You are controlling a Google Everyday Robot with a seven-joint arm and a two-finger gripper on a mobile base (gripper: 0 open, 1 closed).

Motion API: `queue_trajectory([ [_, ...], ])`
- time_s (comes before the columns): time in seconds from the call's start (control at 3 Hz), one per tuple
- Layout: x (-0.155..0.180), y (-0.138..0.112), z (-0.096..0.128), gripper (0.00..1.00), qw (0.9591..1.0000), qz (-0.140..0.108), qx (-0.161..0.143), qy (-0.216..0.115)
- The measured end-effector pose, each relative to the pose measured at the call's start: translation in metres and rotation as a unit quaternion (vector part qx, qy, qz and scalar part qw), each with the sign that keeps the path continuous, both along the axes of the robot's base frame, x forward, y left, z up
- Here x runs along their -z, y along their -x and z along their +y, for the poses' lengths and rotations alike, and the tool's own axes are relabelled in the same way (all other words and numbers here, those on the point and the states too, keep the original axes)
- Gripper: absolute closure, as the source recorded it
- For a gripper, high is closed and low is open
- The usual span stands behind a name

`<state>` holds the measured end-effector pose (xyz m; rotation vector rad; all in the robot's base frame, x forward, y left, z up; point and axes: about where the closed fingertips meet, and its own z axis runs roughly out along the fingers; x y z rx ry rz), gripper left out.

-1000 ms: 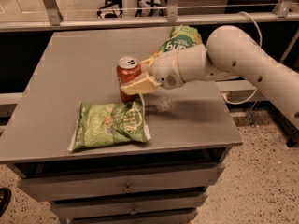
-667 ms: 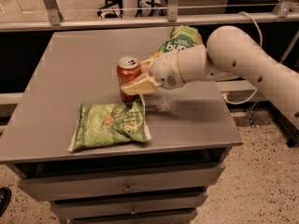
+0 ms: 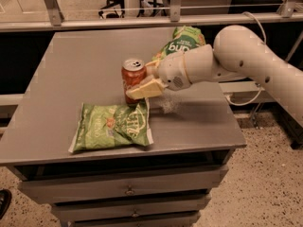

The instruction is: Move coke can near green jalapeno chip bag

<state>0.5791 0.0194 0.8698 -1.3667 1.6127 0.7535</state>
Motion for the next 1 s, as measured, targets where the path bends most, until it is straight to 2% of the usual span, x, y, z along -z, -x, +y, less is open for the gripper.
queue_trajectory([
  [0.33, -0.003, 0.002, -0.012, 0.01, 1.0, -0.003, 0.005, 0.007],
  [0.67, -0.005, 0.005, -0.033, 0.0, 0.9997, -0.005, 0.023, 0.01],
  [1.0, -0.002, 0.014, -0.086, 0.0, 0.9961, -0.001, 0.088, -0.009],
])
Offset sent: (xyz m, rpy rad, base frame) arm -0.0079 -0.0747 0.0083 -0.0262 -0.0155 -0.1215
